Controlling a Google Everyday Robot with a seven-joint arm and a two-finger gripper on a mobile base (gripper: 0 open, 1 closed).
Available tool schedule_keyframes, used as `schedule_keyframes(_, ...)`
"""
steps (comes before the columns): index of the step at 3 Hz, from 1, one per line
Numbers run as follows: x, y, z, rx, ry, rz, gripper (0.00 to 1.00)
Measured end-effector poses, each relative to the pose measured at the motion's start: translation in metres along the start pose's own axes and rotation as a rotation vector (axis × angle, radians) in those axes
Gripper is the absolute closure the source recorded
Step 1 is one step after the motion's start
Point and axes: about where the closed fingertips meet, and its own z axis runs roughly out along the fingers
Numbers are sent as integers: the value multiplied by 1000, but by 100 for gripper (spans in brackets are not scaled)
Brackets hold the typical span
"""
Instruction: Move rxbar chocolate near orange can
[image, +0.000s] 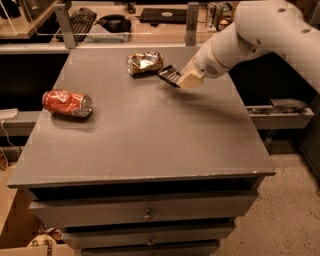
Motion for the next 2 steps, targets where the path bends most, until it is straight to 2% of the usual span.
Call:
schedule_keyframes(1,3,-24,25,-12,-4,25,85)
schedule_keyframes(2,5,-42,42,-18,-5,46,61)
